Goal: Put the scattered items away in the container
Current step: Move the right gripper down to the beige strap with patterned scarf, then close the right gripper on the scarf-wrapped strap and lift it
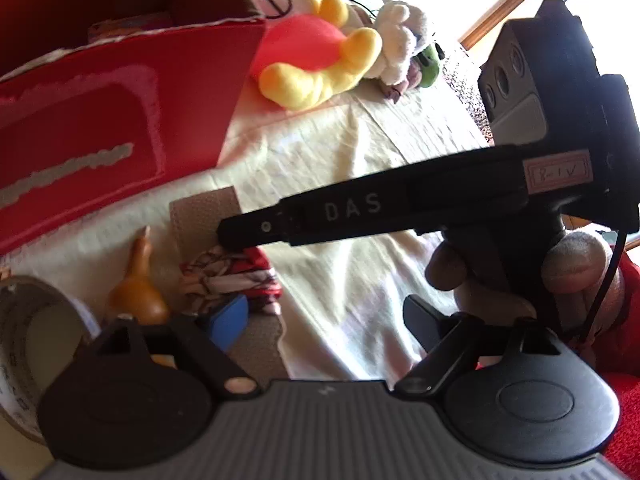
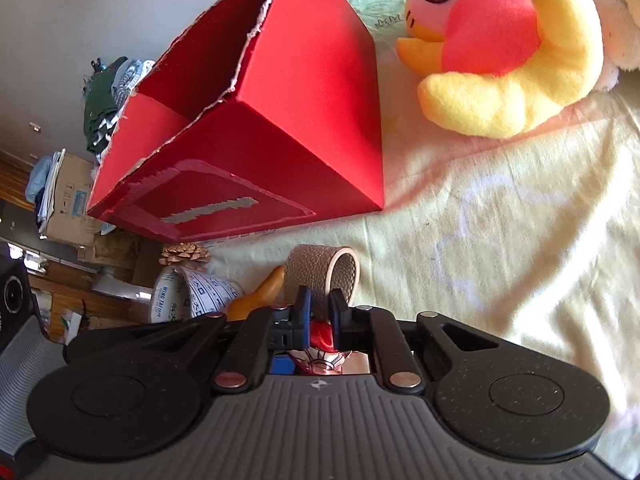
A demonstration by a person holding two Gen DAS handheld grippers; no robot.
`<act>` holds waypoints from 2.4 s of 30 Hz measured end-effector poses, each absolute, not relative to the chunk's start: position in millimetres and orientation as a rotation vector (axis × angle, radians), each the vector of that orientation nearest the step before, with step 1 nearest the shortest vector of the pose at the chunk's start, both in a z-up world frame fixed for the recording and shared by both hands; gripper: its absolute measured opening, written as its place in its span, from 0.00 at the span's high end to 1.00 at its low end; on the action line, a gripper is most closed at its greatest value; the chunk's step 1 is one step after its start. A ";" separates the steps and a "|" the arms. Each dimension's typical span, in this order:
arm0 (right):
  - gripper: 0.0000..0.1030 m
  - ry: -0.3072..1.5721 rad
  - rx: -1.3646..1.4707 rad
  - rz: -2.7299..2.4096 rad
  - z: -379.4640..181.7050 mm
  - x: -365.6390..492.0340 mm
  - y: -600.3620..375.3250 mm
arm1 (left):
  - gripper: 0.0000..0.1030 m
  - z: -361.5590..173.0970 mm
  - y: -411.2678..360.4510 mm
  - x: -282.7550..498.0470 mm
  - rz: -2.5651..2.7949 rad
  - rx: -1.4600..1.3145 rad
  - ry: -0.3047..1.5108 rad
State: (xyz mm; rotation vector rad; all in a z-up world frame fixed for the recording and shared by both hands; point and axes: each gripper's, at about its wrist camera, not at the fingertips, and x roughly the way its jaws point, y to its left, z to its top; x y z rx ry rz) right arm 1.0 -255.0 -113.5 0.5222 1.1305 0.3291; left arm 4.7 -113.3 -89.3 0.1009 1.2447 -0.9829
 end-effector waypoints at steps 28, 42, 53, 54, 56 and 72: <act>0.76 1.163 0.520 0.412 -126.4 4.3 -262.2 | 0.14 -106.5 -132.9 -9.3 -0.782 0.297 1.153; 0.69 1.187 0.496 0.426 -133.4 10.0 -258.0 | 0.13 -126.9 -147.9 -9.2 -0.754 0.454 1.150; 0.67 1.189 0.472 0.459 -133.5 12.3 -258.0 | 0.18 -125.3 -147.0 -4.8 -0.774 0.488 1.127; 0.67 1.190 0.474 0.461 -133.6 12.6 -258.2 | 0.22 -124.3 -145.7 -4.0 -0.769 0.484 1.121; 0.68 1.193 0.470 0.464 -133.2 12.9 -258.1 | 0.24 -122.9 -145.5 -3.5 -0.763 0.494 1.110; 0.72 1.003 0.486 0.465 -83.3 -9.1 -278.5 | 0.51 -74.2 -145.1 -9.0 -0.756 0.534 0.899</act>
